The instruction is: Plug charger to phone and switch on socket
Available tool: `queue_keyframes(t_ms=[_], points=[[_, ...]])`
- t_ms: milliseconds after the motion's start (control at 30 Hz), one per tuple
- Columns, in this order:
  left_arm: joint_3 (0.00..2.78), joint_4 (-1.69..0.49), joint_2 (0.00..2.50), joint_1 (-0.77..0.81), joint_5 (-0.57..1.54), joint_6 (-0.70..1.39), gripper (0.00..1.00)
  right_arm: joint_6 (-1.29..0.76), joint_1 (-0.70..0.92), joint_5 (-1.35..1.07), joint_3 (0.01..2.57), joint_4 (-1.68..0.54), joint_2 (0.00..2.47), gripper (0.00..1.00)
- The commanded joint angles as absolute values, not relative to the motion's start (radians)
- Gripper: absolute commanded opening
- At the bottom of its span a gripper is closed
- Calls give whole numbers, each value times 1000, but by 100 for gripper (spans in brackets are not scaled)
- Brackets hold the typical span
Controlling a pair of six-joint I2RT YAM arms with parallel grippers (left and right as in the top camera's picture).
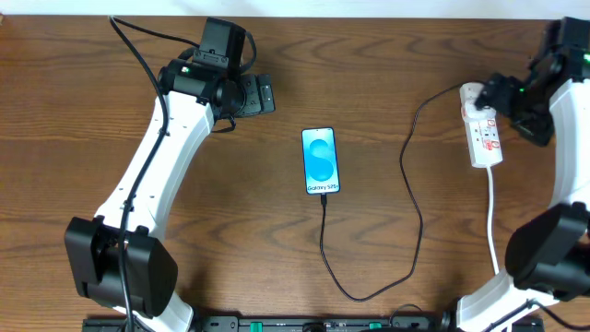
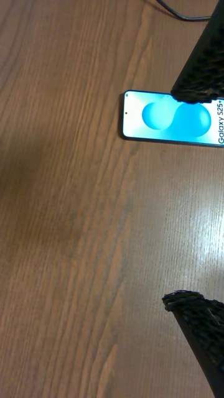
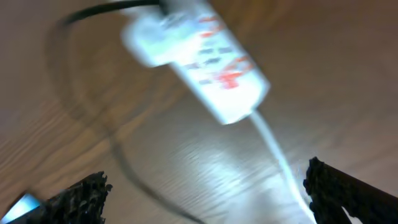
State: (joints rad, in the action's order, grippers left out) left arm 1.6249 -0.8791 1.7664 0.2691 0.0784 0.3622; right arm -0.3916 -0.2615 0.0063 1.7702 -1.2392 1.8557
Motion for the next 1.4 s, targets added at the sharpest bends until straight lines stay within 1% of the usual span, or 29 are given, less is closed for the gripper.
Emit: queue_keyframes(t_ms=[0,267,400,533,833,1167,1367], points=[[1623,-881,1775,265,62,353,98,-489,-345,122,1790,-1230,1914,99],[1623,-881,1775,265,62,353,98,-501,-439,112,1790,-1137,2012,99],[1623,-881,1775,265,62,353,98,-496,-458,54,1790,-1084,2056,99],[1623,-881,1775,265,62,353,98,-431,-458,-64,1790,-1015,2102,99],[1623,-881,1775,265,62,353,98,-457,-459,-53,1790,-978,2207,99],[1623,-881,1775,265,62,353,98,-459,-460,-57,1783,-938,2215,99],[1623,-881,1775,265,62,353,98,-494,-456,-61,1764,-923,2217,99]])
